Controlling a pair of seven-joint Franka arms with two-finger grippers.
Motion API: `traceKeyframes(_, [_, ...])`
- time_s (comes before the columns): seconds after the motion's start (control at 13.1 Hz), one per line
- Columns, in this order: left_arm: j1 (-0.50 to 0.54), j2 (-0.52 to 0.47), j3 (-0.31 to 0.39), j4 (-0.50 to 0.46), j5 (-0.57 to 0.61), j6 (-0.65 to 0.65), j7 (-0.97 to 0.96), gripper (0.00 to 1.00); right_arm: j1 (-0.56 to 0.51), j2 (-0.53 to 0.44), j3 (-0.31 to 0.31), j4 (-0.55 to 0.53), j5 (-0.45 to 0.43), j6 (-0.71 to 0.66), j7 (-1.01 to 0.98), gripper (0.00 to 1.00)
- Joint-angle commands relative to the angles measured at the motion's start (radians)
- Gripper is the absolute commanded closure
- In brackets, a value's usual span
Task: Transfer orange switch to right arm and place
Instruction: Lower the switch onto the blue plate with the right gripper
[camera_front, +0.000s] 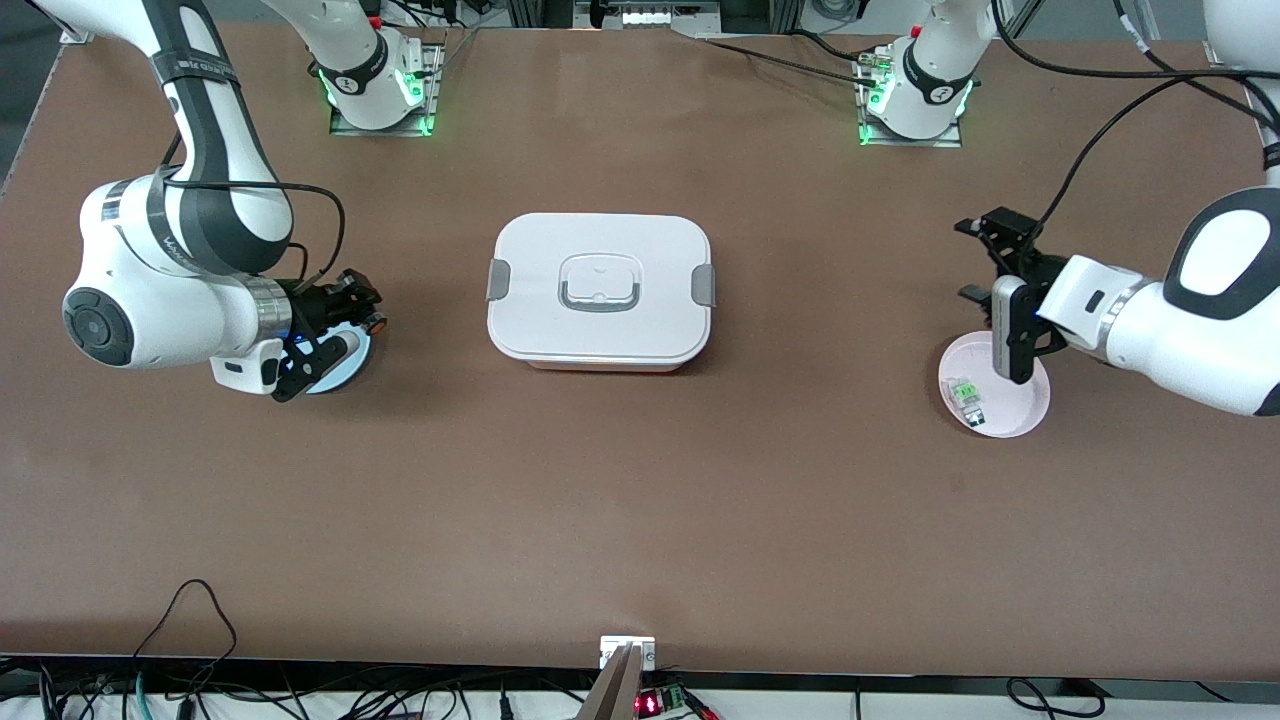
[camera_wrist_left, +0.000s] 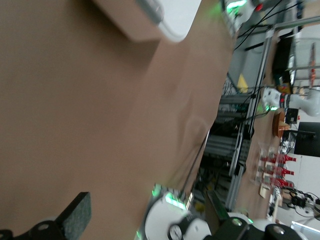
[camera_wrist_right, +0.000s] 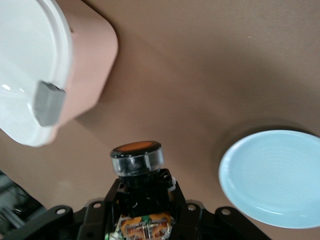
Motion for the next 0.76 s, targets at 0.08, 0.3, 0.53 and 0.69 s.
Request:
traceKeyframes(0.08, [-0.095, -0.001, -0.004, 0.184, 0.253, -0.163, -0.238, 0.0, -0.044, -0.071, 0.009, -0.111, -0.128, 0.087, -0.201, 0.83])
traceKeyframes(0.3, [-0.129, -0.011, -0.001, 0.293, 0.295, -0.15, -0.451, 0.0, -0.064, -0.095, 0.009, -0.211, -0.246, 0.24, -0.402, 0.83])
traceKeyframes(0.53, [-0.151, 0.0, 0.002, 0.282, 0.387, -0.055, -0.474, 0.0, -0.107, -0.097, 0.009, -0.277, -0.291, 0.377, -0.542, 0.83])
traceKeyframes(0.69, [-0.174, -0.012, 0.025, 0.265, 0.39, -0.016, -0.473, 0.0, -0.126, -0.091, 0.009, -0.338, -0.291, 0.475, -0.574, 0.83])
